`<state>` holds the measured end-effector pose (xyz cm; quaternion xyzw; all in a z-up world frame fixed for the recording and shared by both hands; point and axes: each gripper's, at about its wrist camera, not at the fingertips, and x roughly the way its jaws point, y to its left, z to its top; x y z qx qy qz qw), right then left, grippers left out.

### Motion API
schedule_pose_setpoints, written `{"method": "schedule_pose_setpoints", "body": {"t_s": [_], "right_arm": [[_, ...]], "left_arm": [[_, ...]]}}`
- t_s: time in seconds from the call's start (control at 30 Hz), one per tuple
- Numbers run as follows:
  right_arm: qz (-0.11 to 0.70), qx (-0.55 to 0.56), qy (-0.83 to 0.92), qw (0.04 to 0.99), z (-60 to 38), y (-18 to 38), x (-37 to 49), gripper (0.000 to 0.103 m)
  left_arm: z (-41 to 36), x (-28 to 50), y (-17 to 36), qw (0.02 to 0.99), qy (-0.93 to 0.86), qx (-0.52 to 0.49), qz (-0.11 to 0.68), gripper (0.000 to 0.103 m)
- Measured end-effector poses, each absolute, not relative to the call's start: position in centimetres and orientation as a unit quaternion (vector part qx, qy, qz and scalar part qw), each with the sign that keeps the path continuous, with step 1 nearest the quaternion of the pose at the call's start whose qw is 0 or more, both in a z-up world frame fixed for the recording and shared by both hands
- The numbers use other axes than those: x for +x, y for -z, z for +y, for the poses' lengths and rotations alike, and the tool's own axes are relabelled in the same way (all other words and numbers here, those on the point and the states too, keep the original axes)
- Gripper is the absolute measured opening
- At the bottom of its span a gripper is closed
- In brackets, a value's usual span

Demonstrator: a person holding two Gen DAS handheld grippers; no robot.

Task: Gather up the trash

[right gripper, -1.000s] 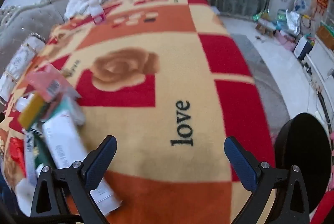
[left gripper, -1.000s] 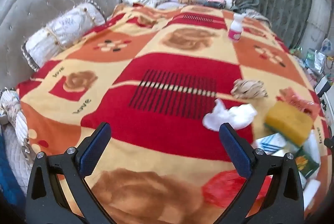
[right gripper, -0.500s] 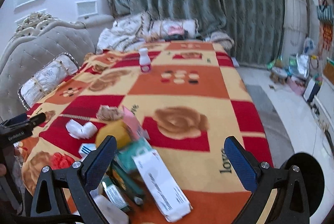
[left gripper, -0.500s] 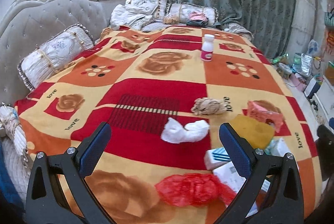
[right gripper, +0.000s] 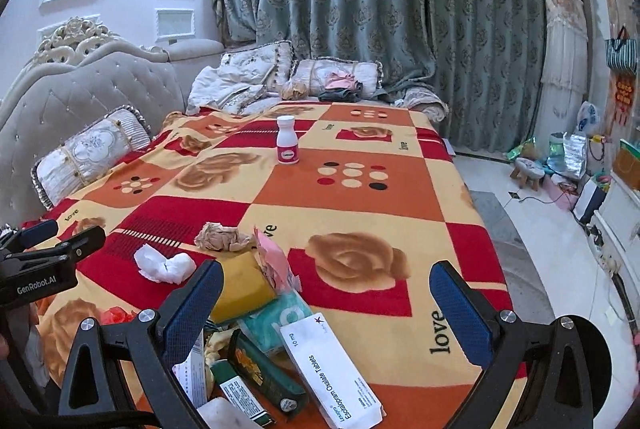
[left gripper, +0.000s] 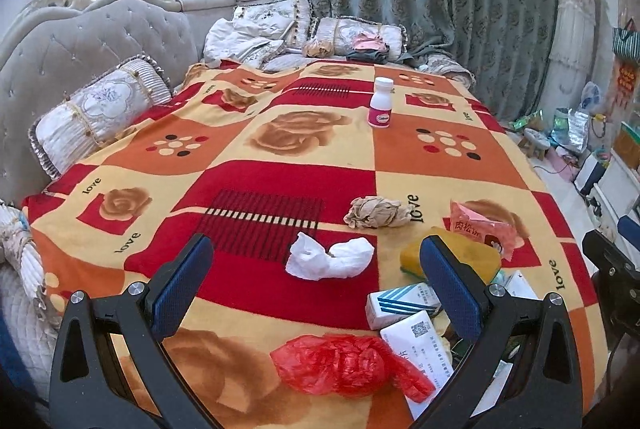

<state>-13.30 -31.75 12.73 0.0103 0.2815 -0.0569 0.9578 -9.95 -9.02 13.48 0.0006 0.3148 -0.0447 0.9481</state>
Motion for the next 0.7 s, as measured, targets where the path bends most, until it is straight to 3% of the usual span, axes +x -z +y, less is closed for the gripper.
{"method": "schedule_pose_setpoints", "body": {"t_s": [0.7], "right_arm": [[0.294, 0.017, 0.068, 0.953, -32.22, -12.3, -12.81, 0.103]], "left_arm": [[-9.87, -9.99, -13.19, 0.945, 0.057, -0.011, 0.32, 0.103]]}}
